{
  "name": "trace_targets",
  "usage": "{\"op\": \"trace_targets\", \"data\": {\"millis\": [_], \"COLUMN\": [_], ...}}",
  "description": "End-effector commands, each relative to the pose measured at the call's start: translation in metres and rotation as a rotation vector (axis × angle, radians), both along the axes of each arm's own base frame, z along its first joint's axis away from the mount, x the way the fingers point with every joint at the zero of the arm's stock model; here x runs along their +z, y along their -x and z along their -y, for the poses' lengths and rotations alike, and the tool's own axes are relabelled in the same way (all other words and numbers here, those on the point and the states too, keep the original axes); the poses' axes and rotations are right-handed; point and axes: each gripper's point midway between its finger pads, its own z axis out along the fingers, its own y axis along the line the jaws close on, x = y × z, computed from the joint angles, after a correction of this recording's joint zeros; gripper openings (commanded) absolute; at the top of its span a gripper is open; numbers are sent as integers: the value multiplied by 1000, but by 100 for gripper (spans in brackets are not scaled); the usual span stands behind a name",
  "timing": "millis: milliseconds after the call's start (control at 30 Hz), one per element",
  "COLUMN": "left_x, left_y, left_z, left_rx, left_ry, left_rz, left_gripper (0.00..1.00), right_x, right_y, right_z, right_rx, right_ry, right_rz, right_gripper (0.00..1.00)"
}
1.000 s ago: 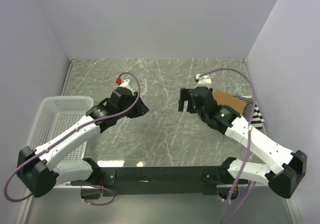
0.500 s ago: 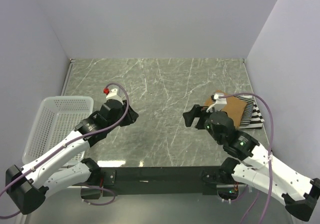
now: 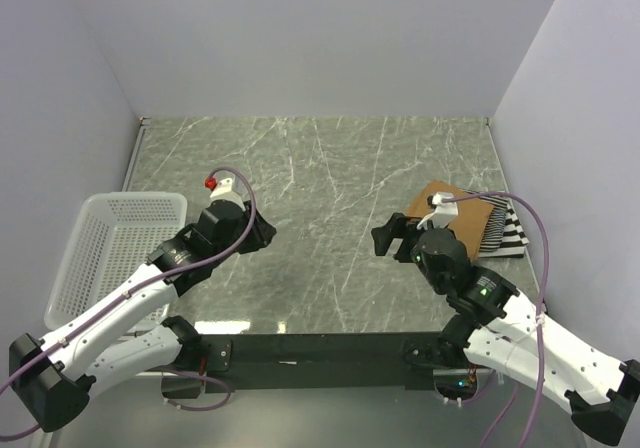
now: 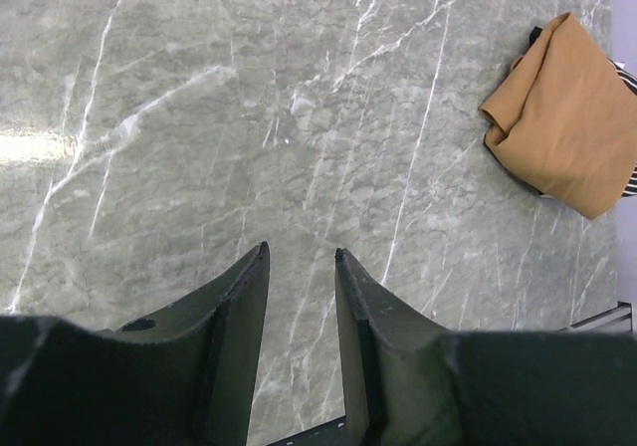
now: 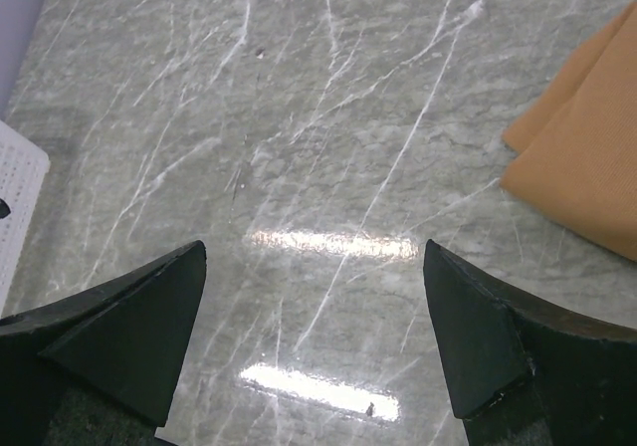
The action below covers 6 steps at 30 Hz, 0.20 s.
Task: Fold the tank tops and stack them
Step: Neatly place the folded tank top to the corner
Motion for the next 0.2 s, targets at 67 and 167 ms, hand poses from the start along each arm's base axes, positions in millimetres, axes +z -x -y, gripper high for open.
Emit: {"op": "trace_targets", "data": {"millis": [67, 167], "left_x": [5, 7], "left_y": [-2, -2], "left_z": [0, 1], "left_rx": [-1, -4], "left_ry": [3, 8], "left_rz": [32, 34], "left_gripper": [39, 39], "right_x": [7, 9], "right_y": [-3, -4], "right_z": [4, 5], "right_rx": [-34, -39], "right_ry": [-22, -29], "right_rz": [29, 41], "right_gripper": [96, 96]}}
